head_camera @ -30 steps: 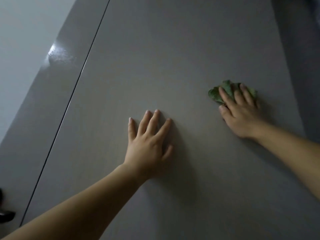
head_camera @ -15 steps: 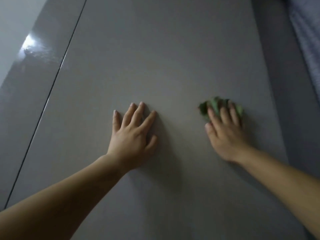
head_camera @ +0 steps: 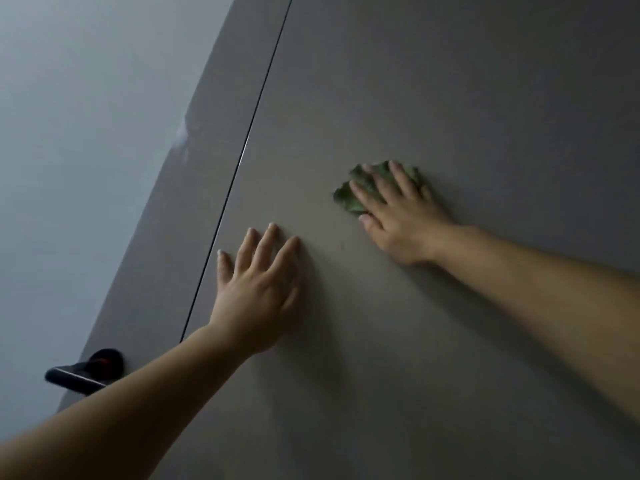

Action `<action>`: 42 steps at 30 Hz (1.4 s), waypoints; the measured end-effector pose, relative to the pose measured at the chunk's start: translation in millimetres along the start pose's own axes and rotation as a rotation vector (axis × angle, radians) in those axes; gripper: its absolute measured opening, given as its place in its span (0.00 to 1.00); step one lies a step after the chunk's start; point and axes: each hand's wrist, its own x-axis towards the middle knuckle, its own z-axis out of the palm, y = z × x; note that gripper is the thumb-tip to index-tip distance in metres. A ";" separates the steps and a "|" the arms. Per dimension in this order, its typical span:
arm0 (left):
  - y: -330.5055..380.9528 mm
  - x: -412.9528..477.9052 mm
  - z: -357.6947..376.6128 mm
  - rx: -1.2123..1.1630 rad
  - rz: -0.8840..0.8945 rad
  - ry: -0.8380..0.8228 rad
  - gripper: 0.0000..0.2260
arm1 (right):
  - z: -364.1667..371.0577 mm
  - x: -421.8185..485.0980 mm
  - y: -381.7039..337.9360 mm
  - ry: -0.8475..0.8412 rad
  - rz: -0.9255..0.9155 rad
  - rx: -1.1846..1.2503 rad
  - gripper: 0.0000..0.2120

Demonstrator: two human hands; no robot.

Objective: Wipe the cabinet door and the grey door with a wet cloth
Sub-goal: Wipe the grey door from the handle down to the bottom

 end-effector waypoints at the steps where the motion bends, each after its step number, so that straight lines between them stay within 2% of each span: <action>1: -5.5 -1.7 0.1 0.007 0.022 -0.014 0.36 | 4.9 -9.6 -10.0 -0.016 -0.101 -0.037 0.29; 3: -14.4 -2.5 -1.6 0.020 0.052 -0.009 0.35 | 2.6 -13.2 -9.3 -0.038 -0.167 -0.063 0.31; 4: -15.5 -1.7 -2.5 0.023 0.063 -0.001 0.35 | -1.4 -4.7 -0.2 -0.034 -0.127 -0.070 0.30; 7: -21.9 -4.5 -5.7 0.003 0.081 0.019 0.35 | -18.7 36.8 17.6 0.000 0.174 0.035 0.28; 9: -27.4 -8.9 -6.4 -0.010 0.092 0.021 0.34 | -21.7 51.4 4.3 0.026 0.266 0.097 0.28; 10: -30.5 -10.7 -6.4 -0.009 0.101 0.020 0.33 | -19.8 51.4 -9.6 0.020 0.225 0.077 0.28; 13: -38.9 -13.0 -6.6 0.005 0.130 0.029 0.31 | -4.1 26.8 -52.0 -0.062 -0.103 -0.037 0.29; 15: -46.1 -11.9 -9.0 0.020 0.151 0.024 0.31 | 1.4 13.4 -59.8 -0.092 -0.251 -0.075 0.28; 17: -55.9 -11.2 -12.9 0.021 0.152 0.028 0.31 | -4.0 21.7 -53.6 -0.080 -0.202 -0.068 0.28; 20: -74.7 -14.7 -16.7 0.038 0.109 0.020 0.31 | -13.8 56.9 -50.8 -0.030 0.044 -0.027 0.29; 22: -84.8 -19.3 -14.2 0.062 0.103 0.011 0.31 | -16.5 75.7 -70.1 -0.019 0.131 0.017 0.29; 24: -90.9 -24.6 -9.7 0.068 0.103 0.002 0.31 | -12.7 79.8 -103.9 -0.056 0.050 0.026 0.29; 26: -96.4 -26.8 -7.2 0.062 0.116 0.024 0.30 | -0.4 70.7 -132.0 -0.075 -0.150 -0.028 0.29; 28: -103.3 -27.6 -4.7 0.058 0.145 0.035 0.29 | 3.7 63.3 -138.7 -0.092 -0.268 -0.039 0.28; 32: -113.2 -33.9 0.4 0.029 0.168 0.094 0.28 | -6.9 94.2 -136.6 -0.075 -0.160 -0.016 0.28; 35: -115.3 -38.5 2.4 0.010 0.129 0.106 0.28 | -14.2 129.8 -164.1 -0.029 -0.100 -0.007 0.28; 40: -114.2 -39.8 4.1 0.044 0.101 0.093 0.31 | -11.9 143.3 -205.9 -0.085 -0.291 -0.025 0.27; 42: -113.9 -39.8 6.6 0.057 0.099 0.081 0.31 | -14.9 150.7 -211.4 -0.090 -0.280 -0.024 0.27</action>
